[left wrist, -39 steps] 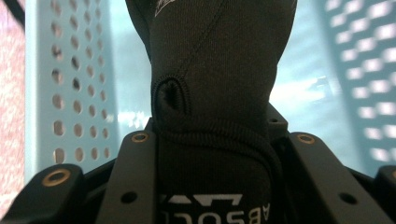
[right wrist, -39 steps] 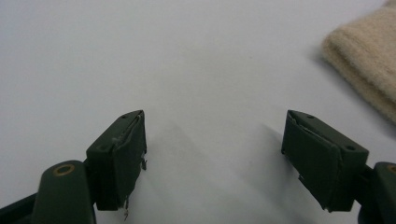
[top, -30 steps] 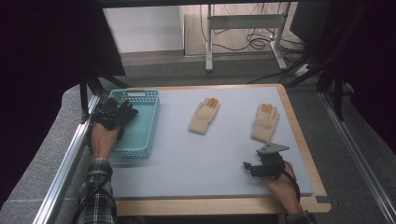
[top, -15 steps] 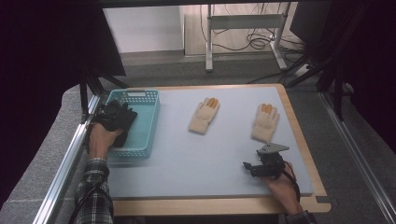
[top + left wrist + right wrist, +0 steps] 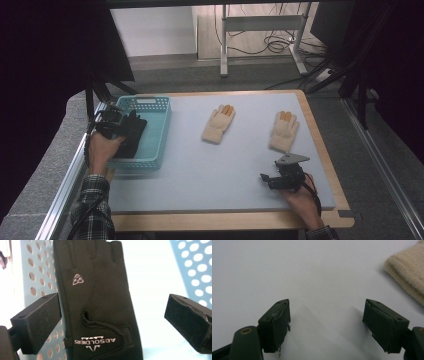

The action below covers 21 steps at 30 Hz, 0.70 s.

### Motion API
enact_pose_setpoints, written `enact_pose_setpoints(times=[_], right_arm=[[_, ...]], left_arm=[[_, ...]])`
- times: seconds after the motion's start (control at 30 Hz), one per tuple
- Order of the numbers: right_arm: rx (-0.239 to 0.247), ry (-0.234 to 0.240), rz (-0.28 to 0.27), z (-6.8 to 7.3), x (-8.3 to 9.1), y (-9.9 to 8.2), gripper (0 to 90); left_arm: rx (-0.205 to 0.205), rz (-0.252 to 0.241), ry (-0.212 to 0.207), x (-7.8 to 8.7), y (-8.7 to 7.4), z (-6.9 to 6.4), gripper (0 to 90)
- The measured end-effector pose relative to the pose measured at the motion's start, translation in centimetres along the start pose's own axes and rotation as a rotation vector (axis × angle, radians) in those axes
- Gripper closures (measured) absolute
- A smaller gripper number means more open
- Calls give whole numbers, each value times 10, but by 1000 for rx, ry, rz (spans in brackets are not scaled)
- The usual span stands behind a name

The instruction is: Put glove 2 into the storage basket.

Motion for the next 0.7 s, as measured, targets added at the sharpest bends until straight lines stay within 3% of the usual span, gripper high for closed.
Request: enact_pose_setpoints(times=[0.07, 0.13, 0.17, 0.2, 0.23, 0.33, 0.4, 0.43, 0.53, 0.63, 0.7], right_arm=[[0, 0, 0, 0, 0, 0, 214], [0, 0, 0, 0, 0, 0, 214], [1, 0, 0, 0, 0, 0, 214], [0, 0, 0, 0, 0, 0, 214], [0, 0, 0, 0, 0, 0, 214], [0, 0, 0, 0, 0, 0, 214], [0, 0, 1, 0, 0, 0, 214], [1, 0, 1, 0, 0, 0, 214], [1, 0, 1, 0, 0, 0, 214], [1, 0, 1, 0, 0, 0, 214], [1, 0, 1, 0, 0, 0, 214]], left_arm=[[-26, -47, -25, 5, -2, -5, 13], [-32, -59, -37, 6, -2, -7, 13], [-36, -96, -76, 10, -3, -13, 12], [-36, -96, -76, 10, -3, -13, 11], [-56, -130, -107, 14, -3, -21, 10], [-86, -151, -119, 18, -4, -31, 8], [-121, -165, -122, 21, -6, -42, 9], [-159, -179, -130, 24, -8, -52, 8], [-181, -191, -145, 26, -10, -61, 7], [-209, -222, -196, 32, -15, -80, 2], [-220, -230, -209, 34, -16, -85, 4]])
Point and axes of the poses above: each handheld gripper's, and its own axes: x roughly backward along the jaws, y roughly out of its top, z roughly to its left, the point moved 2 cm from there along -x, roughly forward along the jaws, and after that the axes turned 8 degrees about x, right-handed, at the moved point
